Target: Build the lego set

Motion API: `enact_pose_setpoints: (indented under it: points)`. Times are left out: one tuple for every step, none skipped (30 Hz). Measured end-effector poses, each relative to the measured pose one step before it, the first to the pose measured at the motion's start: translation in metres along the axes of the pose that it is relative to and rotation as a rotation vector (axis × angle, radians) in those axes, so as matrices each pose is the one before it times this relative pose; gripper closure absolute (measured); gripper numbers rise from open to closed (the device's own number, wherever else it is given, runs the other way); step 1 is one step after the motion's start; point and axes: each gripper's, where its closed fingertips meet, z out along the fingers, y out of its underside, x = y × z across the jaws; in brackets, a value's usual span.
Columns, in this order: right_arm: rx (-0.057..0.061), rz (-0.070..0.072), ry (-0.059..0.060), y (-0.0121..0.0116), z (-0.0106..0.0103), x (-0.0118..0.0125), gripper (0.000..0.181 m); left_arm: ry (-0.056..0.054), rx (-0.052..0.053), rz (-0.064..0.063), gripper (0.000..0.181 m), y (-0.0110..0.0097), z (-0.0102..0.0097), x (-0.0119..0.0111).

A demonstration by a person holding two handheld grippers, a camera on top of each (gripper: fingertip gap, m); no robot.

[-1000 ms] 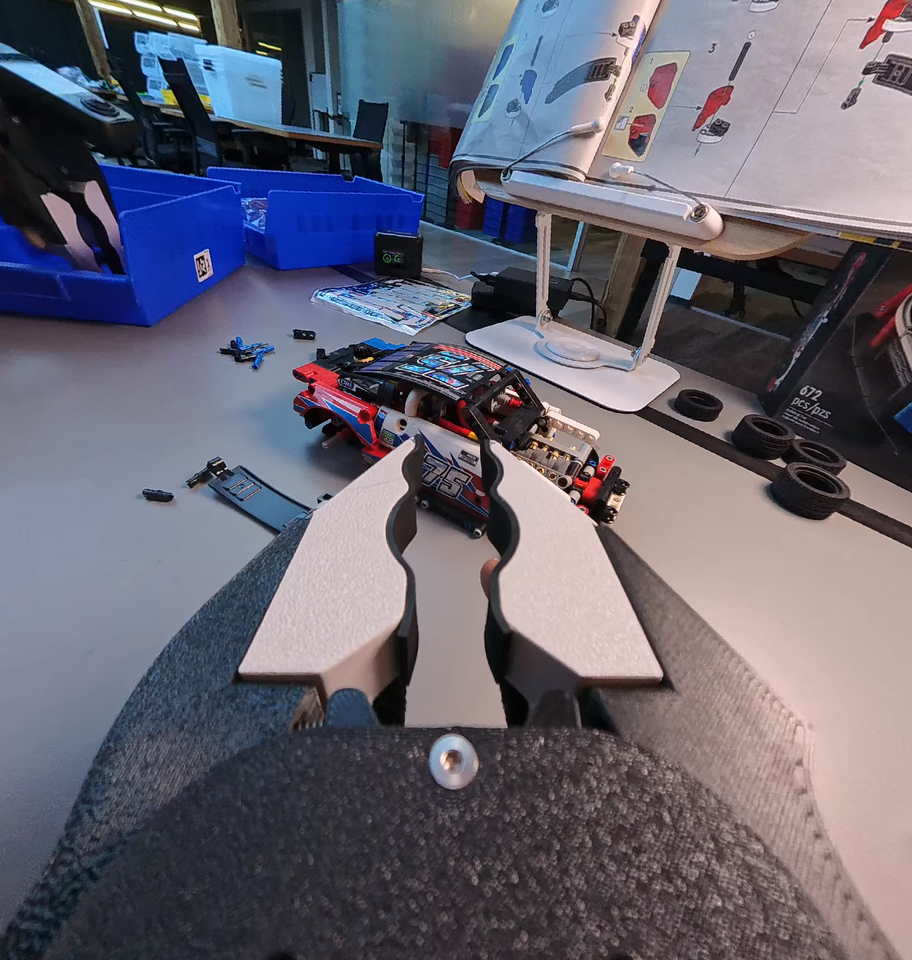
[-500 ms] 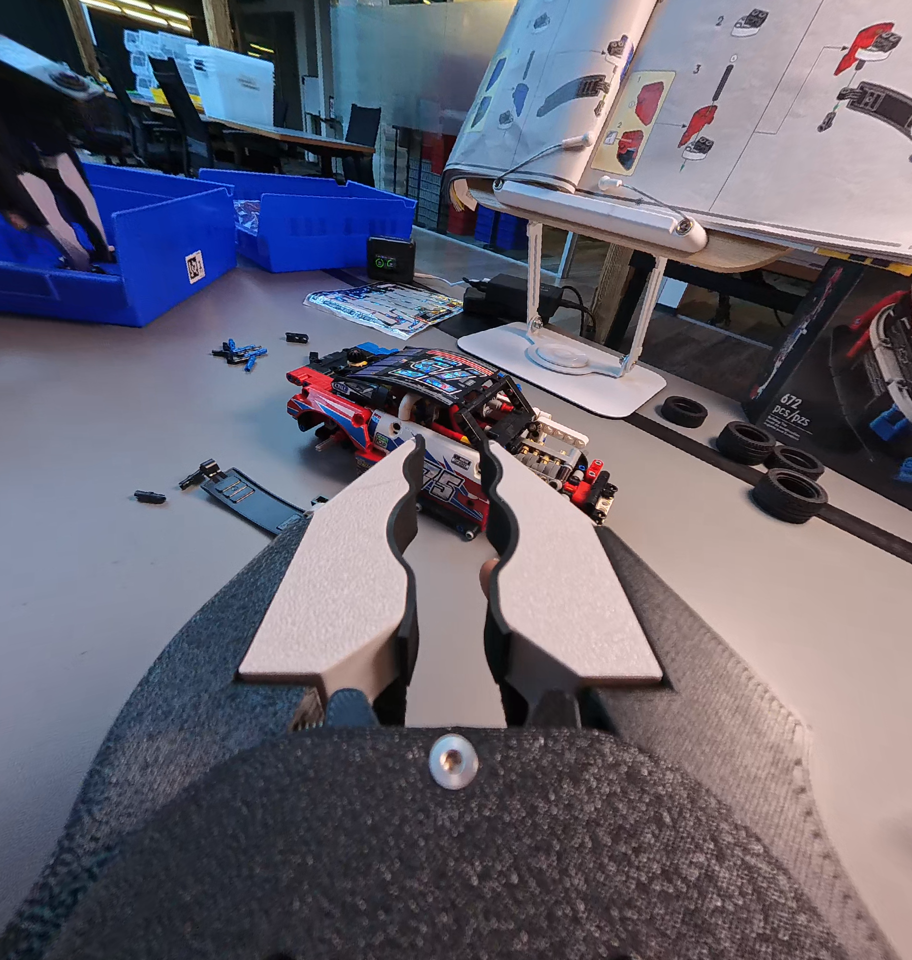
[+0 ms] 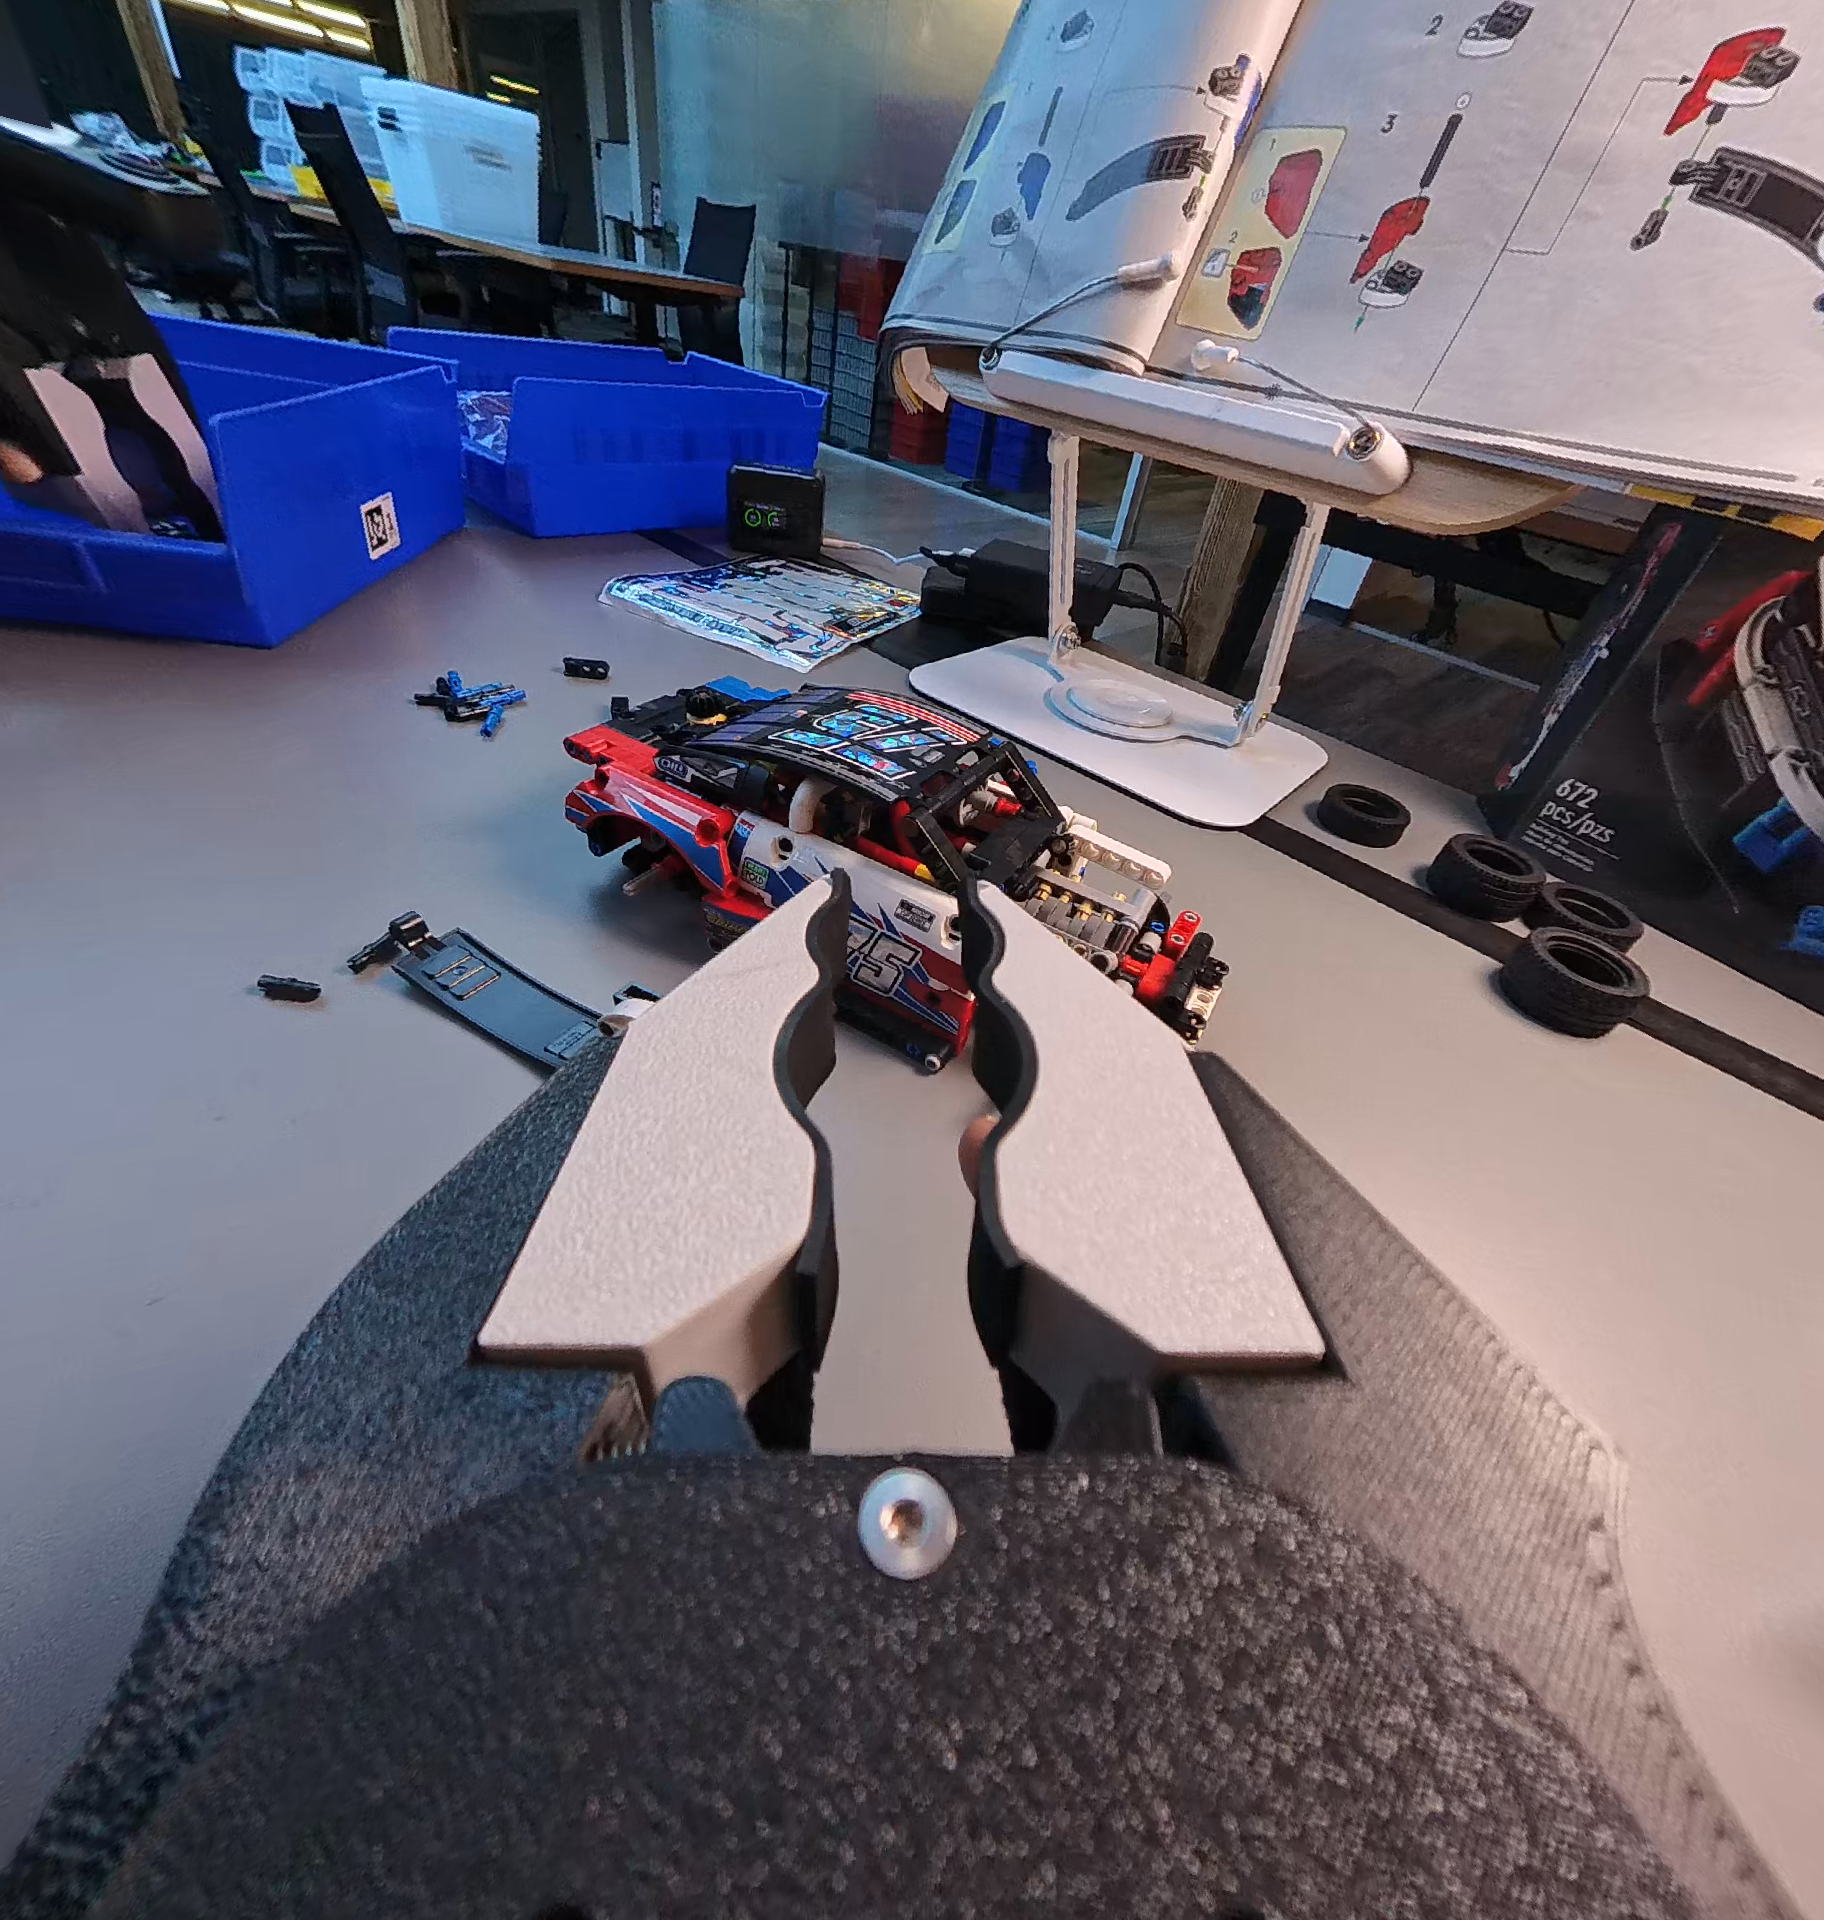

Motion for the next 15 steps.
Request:
enact_pose_setpoints:
  points:
    - [-0.0012,0.0003,-0.0001,0.00027,0.00009,0.0001,0.163,0.0034,0.0012,-0.0082,0.143,-0.00012,0.00009,0.0002]
    - [-0.0007,0.0001,-0.0001,0.00019,0.00009,0.00002,0.163,0.0028,0.0002,-0.0089,0.145,0.00025,0.00007,0.00015]
    - [-0.0007,0.0001,-0.0004,0.00018,0.00006,-0.00011,0.163,0.0033,0.0017,-0.0085,0.146,0.00003,0.00007,0.0004]
    - [-0.0007,-0.0004,-0.0008,0.00017,0.00015,-0.00016,0.163,0.0049,0.0036,-0.005,0.148,-0.00011,-0.00004,0.001]
    - [-0.0003,-0.0012,-0.0002,0.00001,0.0,-0.00016,0.163,0.0035,0.0048,0.0002,0.15,-0.00019,0.00002,0.00102]
    - [-0.0006,-0.0015,0.0002,0.00014,-0.00001,-0.00011,0.163,-0.0083,0.0049,0.0013,0.155,-0.00003,-0.00022,-0.00073]
    - [-0.0006,-0.0013,-0.0001,-0.00004,0.0,-0.00004,0.163,-0.0182,0.0038,-0.0006,0.162,0.00024,-0.00024,-0.00249]
    - [0.0,-0.001,-0.0003,-0.00002,-0.00007,-0.00016,0.163,-0.0121,0.0035,-0.0035,0.164,0.00036,-0.00015,-0.00184]
    - [0.0002,-0.0008,-0.0003,-0.00014,-0.00007,-0.00016,0.163,-0.002,0.0053,-0.0039,0.169,-0.00002,0.00001,-0.00035]
    - [0.0005,-0.0008,0.0001,-0.0002,-0.00008,-0.00019,0.163,-0.0031,0.0058,-0.0003,0.171,-0.00031,0.00007,-0.0002]
    - [0.0003,-0.0011,0.0004,-0.00016,-0.00006,-0.00005,0.163,-0.0133,0.0,0.0047,0.173,0.00039,0.00016,-0.00141]
    - [-0.0002,-0.0016,0.0003,-0.00009,-0.00014,-0.00011,0.163,-0.0122,-0.0045,0.0092,0.175,0.00088,0.00005,-0.00108]
    - [-0.0004,-0.0015,0.0004,0.00011,-0.00003,-0.00017,0.163,-0.0018,-0.0024,0.0074,0.177,0.00055,-0.0001,0.00039]
    - [-0.0008,-0.001,0.0001,0.0001,-0.00009,-0.00001,0.163,0.0035,-0.0004,0.0045,0.179,0.00019,-0.00033,0.00099]
    - [-0.0006,-0.001,0.0001,0.00005,-0.00002,-0.00014,0.163,0.0056,0.0005,0.0066,0.181,0.0,-0.00077,0.00123]
